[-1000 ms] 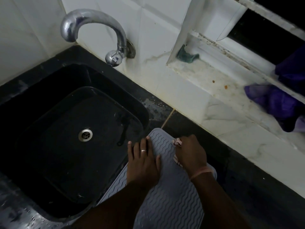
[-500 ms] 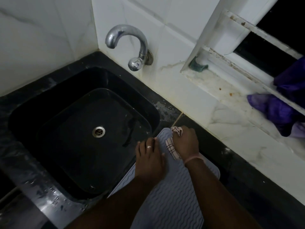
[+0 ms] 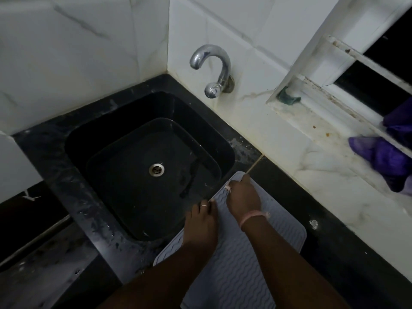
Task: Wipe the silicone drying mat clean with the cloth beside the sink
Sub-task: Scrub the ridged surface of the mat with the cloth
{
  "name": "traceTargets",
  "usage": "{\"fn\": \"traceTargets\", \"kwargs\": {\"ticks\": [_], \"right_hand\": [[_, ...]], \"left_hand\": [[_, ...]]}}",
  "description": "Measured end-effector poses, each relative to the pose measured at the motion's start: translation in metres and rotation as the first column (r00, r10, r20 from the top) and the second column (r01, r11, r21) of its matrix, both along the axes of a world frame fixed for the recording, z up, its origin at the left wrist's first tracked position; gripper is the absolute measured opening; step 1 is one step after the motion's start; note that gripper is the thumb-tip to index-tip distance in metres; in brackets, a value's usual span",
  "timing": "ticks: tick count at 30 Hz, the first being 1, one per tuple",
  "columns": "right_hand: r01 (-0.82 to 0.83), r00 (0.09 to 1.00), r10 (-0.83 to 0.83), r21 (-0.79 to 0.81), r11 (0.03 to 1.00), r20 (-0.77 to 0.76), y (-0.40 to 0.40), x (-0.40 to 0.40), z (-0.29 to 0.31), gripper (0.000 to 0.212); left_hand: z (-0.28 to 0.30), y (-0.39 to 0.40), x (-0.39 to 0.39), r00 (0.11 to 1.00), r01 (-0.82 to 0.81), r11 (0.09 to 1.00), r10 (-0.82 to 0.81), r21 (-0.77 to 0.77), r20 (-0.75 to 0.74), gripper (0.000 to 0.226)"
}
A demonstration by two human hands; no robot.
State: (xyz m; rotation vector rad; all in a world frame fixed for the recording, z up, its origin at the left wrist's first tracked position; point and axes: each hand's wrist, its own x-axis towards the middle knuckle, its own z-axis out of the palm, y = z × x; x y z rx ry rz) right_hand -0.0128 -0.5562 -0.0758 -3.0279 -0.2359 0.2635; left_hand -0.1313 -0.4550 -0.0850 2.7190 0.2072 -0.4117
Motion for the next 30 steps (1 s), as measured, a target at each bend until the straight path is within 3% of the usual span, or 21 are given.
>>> {"fn": "traceTargets", "kwargs": {"ticks": [3, 9, 13, 16, 18, 22, 30], "right_hand": [[-0.036, 0.999, 0.036, 0.029, 0.999, 0.003, 0.009, -0.027, -0.001, 0.025], [-0.168, 0.983, 0.174, 0.093, 0.981, -0.053, -0.003, -0.031, 0.0, 0.023], [-0.128, 0.991, 0.131, 0.09, 0.988, -0.029, -0.013, -0.006, 0.003, 0.034], [-0.159, 0.987, 0.161, 0.088, 0.983, -0.02, -0.001, -0.007, -0.003, 0.032], [-0.134, 0.991, 0.135, 0.085, 0.987, -0.008, 0.01, -0.016, -0.008, 0.024], [-0.029, 1.0, 0.03, 0.141, 0.99, -0.006, 0.029, -0.051, -0.001, 0.014], [-0.124, 0.982, 0.153, 0.24, 0.963, -0.107, 0.048, -0.141, 0.005, 0.018]], "left_hand": [[0.004, 0.003, 0.001, 1.0, 0.016, 0.999, -0.017, -0.03, -0.023, 0.073], [0.017, 0.039, 0.006, 0.988, 0.082, 0.955, -0.116, -0.285, -0.105, 0.053], [0.033, 0.065, -0.038, 0.994, 0.086, 0.992, -0.092, -0.094, -0.056, 0.042], [0.031, 0.076, -0.068, 0.974, 0.103, 0.995, -0.1, 0.008, -0.204, 0.061], [0.027, 0.079, -0.075, 0.96, 0.118, 0.993, -0.109, 0.021, -0.259, 0.072], [0.022, 0.08, -0.076, 0.965, 0.129, 0.99, -0.114, 0.048, -0.235, 0.073], [0.015, 0.083, -0.085, 0.982, 0.033, 0.998, -0.025, 0.044, -0.187, 0.069]]}}
